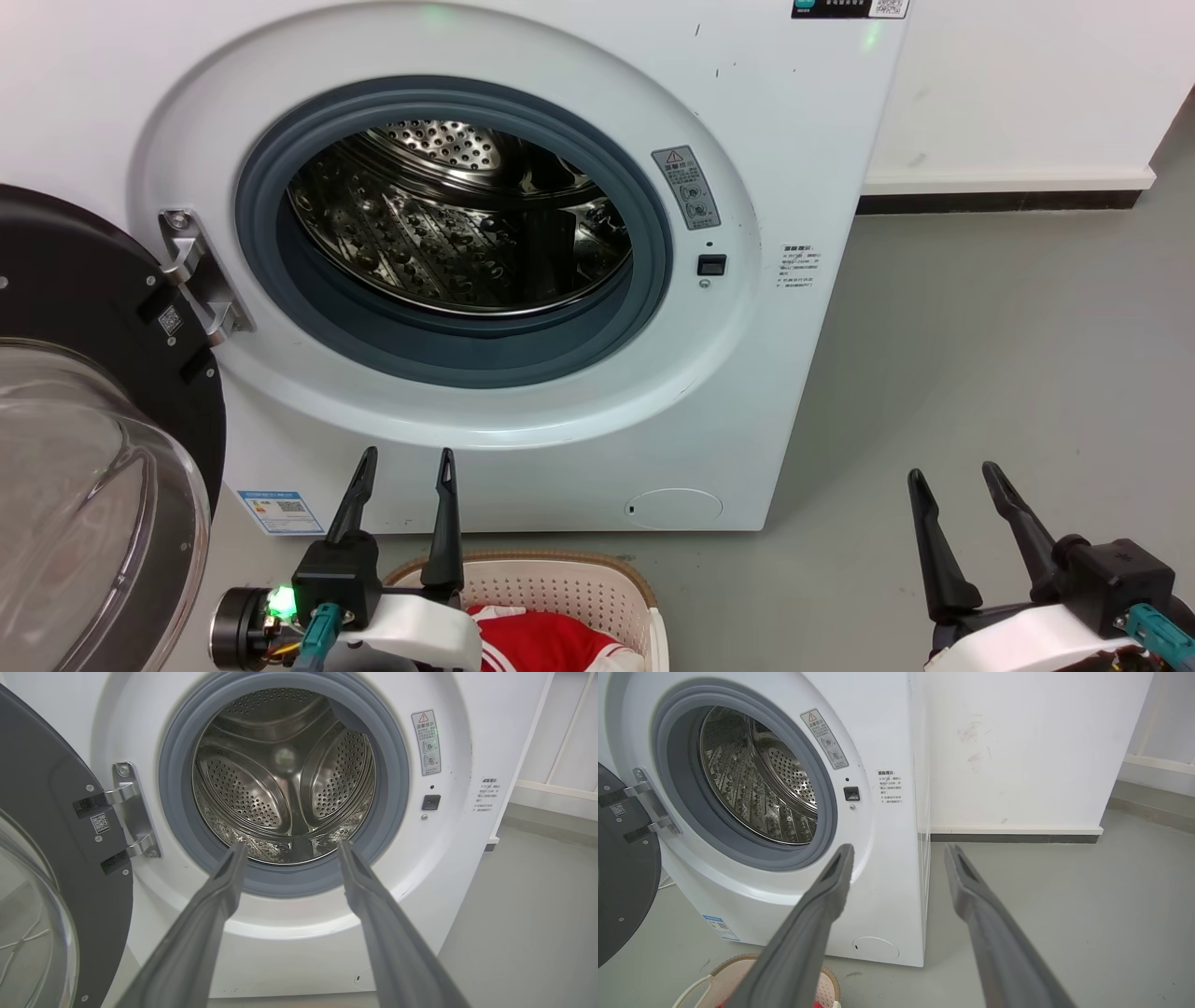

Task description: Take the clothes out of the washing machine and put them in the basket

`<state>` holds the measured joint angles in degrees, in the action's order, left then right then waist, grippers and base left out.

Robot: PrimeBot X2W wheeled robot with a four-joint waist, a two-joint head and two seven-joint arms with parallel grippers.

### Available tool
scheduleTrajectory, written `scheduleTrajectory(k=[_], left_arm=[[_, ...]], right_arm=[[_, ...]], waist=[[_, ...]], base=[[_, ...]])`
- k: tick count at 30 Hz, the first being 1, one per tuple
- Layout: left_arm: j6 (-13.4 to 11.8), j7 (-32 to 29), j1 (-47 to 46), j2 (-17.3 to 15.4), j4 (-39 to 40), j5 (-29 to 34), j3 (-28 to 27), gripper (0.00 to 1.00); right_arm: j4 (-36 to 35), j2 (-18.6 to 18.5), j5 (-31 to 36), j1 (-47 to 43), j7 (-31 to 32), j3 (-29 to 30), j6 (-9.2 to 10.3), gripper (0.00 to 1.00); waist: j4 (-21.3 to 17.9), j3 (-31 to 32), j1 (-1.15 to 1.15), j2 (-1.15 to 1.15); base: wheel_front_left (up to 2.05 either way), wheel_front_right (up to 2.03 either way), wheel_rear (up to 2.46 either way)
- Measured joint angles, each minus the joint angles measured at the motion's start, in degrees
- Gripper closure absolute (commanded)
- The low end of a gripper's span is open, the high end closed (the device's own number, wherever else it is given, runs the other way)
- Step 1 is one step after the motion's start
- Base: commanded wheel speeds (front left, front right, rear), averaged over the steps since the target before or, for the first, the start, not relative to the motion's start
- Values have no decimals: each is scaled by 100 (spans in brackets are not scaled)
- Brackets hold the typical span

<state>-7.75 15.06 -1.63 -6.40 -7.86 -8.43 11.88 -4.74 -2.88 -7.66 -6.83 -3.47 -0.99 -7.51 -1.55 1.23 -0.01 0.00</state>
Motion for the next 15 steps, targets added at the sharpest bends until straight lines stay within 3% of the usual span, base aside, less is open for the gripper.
scheduleTrajectory(k=[12, 13, 15], left_arm=[[-8, -18, -1, -52, -24, -81, 30, 0], [-7, -18, -1, -58, -24, -85, 35, 100], [2, -30, 44, -38, -114, -91, 46, 100]], right_arm=[[2, 0, -54, -14, -2, 4, 0, 0], [7, 0, -55, -17, -3, 2, 1, 100], [111, 2, -54, -32, -3, -2, 0, 100]], waist=[[5, -18, 1, 0], [4, -16, 1, 0], [4, -17, 1, 0]], base=[[0, 0, 0], [0, 0, 0], [0, 0, 0]])
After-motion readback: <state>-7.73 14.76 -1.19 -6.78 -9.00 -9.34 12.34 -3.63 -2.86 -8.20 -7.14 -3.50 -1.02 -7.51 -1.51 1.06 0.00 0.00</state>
